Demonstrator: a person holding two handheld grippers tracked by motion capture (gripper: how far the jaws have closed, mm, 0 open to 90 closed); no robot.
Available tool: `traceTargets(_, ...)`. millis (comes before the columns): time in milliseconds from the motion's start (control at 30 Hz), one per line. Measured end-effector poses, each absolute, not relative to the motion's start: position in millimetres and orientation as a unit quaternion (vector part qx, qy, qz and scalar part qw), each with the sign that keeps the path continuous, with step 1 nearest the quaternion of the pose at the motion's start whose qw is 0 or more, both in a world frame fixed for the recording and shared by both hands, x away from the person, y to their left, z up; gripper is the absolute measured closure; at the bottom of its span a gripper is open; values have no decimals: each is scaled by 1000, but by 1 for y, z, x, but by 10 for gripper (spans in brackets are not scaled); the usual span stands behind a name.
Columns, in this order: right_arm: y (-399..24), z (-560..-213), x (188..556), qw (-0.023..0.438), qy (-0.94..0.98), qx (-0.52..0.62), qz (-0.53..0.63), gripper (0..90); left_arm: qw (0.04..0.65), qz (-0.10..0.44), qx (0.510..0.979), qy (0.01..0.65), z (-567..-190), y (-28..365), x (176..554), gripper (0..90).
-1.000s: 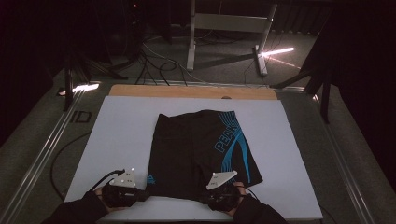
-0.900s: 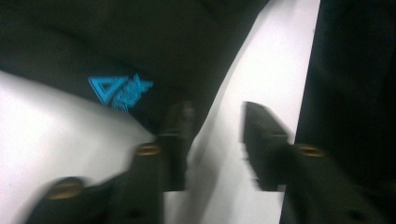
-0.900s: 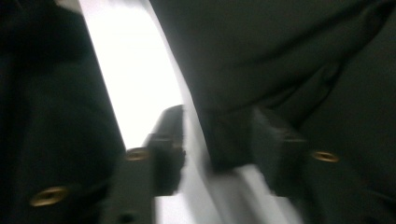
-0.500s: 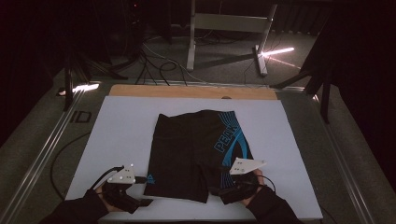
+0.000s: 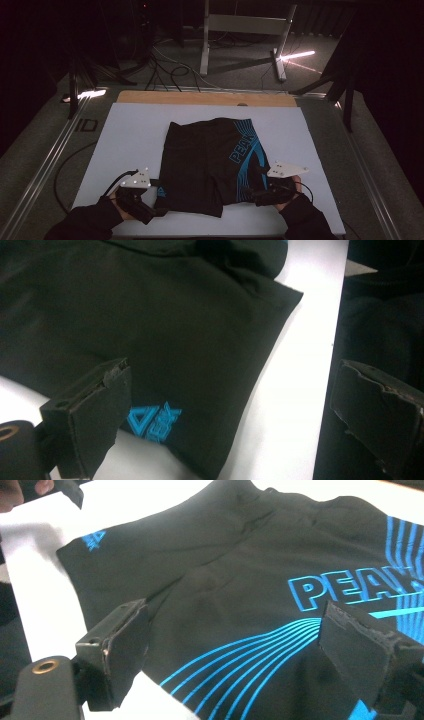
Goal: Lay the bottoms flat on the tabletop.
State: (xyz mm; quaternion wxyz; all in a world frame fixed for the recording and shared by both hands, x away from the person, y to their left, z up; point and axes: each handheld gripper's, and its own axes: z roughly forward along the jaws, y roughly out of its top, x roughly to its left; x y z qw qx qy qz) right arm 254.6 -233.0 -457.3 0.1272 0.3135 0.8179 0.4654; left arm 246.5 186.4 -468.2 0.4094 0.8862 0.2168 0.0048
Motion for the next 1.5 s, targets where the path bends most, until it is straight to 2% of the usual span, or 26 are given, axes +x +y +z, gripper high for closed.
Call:
traceTargets(467, -265, -456, 270, 160, 799, 347, 464, 135, 432, 8, 877, 212, -450, 169, 262, 45)
traceTargets(700, -283, -454, 271, 162, 799, 358, 455, 134, 434, 8, 880, 193, -440, 150, 265, 54)
traceTargets(900, -297, -458, 268, 155, 801, 371, 443, 139, 436, -3, 885, 164, -436, 122, 266, 84)
traceTargets(1233, -314, -476, 257, 115, 798, 400, 435, 141, 436, -40, 892, 115, -446, 73, 261, 167)
traceTargets(1300, -317, -479, 254, 109, 801, 401, 432, 162, 434, -46, 893, 110, -451, 65, 259, 195)
traceTargets(1500, -318, -492, 254, 95, 815, 411, 396, 311, 423, -55, 899, 96, -465, 46, 257, 315)
